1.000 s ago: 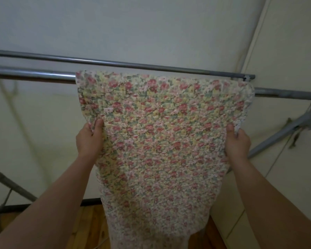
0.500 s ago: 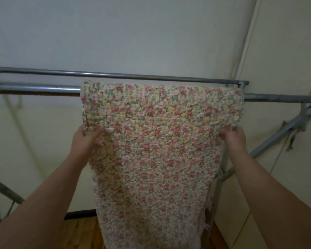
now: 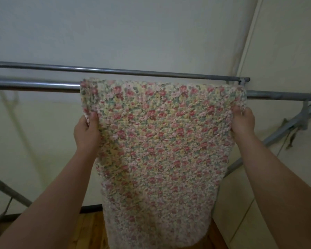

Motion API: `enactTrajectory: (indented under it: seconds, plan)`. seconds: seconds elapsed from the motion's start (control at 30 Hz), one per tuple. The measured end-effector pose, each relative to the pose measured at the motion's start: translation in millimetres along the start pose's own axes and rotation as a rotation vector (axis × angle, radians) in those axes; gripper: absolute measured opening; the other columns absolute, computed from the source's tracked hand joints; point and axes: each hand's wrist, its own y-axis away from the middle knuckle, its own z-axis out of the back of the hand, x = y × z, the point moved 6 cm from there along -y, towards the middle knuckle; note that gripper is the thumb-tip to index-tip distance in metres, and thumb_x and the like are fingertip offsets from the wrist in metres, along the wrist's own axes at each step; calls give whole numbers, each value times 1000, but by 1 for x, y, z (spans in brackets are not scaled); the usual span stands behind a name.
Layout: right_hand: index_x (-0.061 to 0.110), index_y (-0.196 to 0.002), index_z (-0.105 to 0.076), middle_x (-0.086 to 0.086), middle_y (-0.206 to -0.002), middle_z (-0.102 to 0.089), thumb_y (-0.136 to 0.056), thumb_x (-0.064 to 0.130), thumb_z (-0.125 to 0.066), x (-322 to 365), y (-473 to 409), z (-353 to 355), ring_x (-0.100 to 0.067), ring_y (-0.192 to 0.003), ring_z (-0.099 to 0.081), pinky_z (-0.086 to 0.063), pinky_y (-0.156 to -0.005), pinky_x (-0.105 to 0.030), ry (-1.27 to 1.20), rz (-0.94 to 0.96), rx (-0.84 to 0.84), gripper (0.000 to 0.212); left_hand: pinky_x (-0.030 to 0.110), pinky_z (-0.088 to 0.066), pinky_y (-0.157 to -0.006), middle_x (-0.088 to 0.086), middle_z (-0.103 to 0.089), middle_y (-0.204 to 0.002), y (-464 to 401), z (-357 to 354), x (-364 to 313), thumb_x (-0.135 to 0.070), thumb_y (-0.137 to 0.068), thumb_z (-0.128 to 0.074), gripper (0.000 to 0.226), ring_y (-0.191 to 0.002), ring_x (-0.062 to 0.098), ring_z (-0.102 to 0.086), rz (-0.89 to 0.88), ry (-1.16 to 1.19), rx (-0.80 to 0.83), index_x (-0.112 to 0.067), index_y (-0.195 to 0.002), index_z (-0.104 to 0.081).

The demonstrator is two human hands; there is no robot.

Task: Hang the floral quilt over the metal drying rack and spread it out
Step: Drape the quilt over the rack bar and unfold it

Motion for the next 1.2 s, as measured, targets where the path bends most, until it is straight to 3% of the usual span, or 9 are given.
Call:
enactTrajectory:
  seconds: [0.07, 0.3, 0.6, 0.8, 0.93, 1.0, 1.03, 1.1, 1.2]
  plan:
    - [-3, -113, -49, -25, -119, -53, -97, 28, -38, -2, 2, 1, -35, -107, -52, -40, -81, -37, 26, 8, -4, 37, 31, -33, -62, 5, -57, -77, 3, -2, 15, -39, -92, -43, 27, -75, 19, -51, 0, -60, 33, -18, -79, -54]
    - [-3, -131, -40, -22, -138, -44, -98, 32, -37, -19, 12, -3, -34, -124, -43, -37, -100, -42, 9, -24, 43, 47, 37, -31, -56, 14, -44, -59, -2, -5, 44, -49, -86, -41, 47, -61, 24, -43, 23, -169, 82, -9, -61, -39]
    - [0, -128, -44, -23, -131, -50, -97, 31, -40, -58, 38, -16, -35, -117, -49, -41, -96, -41, 44, -100, 92, 44, 36, -25, -51, -2, -39, -56, -1, 1, 54, -40, -91, -44, 41, -61, 19, -39, 61, -159, 120, -21, -57, -34]
    - [3, -130, -45, -16, -128, -53, -91, 17, -50, -58, 33, -19, -28, -99, -56, -45, -65, -27, -32, -219, 129, 42, 27, -36, -53, 1, -53, -67, 13, 2, 58, -32, -91, -51, 30, -64, 16, -48, 243, 43, 244, -19, -64, -52]
    - [6, -113, -53, -12, -98, -57, -85, 14, -56, -19, 20, -20, -17, -68, -54, -45, -55, -26, -373, -209, 107, 29, 15, -43, -42, -4, -62, -57, -12, 4, 24, -7, -81, -55, 14, -55, 14, -57, 290, 209, 314, -19, -74, -59]
    - [5, -110, -54, -8, -94, -58, -89, 25, -54, -6, 19, -19, -19, -72, -56, -46, -56, -25, -349, -167, 61, 29, 13, -44, -40, -9, -66, -54, -26, 2, -6, -19, -81, -58, 4, -48, 8, -62, 255, 356, 300, -18, -79, -61]
    - [4, -110, -54, -9, -97, -57, -90, 29, -52, -4, 18, -18, -22, -79, -56, -47, -63, -28, -294, -136, 36, 32, 17, -49, -44, -8, -69, -61, -33, 0, -14, -32, -80, -61, 14, -54, 8, -65, 250, 400, 265, -18, -80, -63]
    - [1, -108, -54, -11, -100, -55, -93, 32, -49, -4, 17, -15, -22, -89, -54, -43, -71, -32, -198, -71, -6, 35, 25, -54, -59, -4, -70, -76, -38, 0, -24, -52, -78, -59, 32, -72, 12, -68, 206, 335, 185, -20, -78, -64]
    - [-1, -104, -56, -19, -103, -59, -93, 28, -49, -3, 13, -11, -27, -92, -56, -35, -68, -26, -138, -9, -26, 32, 35, -46, -73, -1, -63, -80, -35, 3, -23, -54, -85, -47, 38, -86, 21, -60, 116, 183, 78, -17, -83, -60]
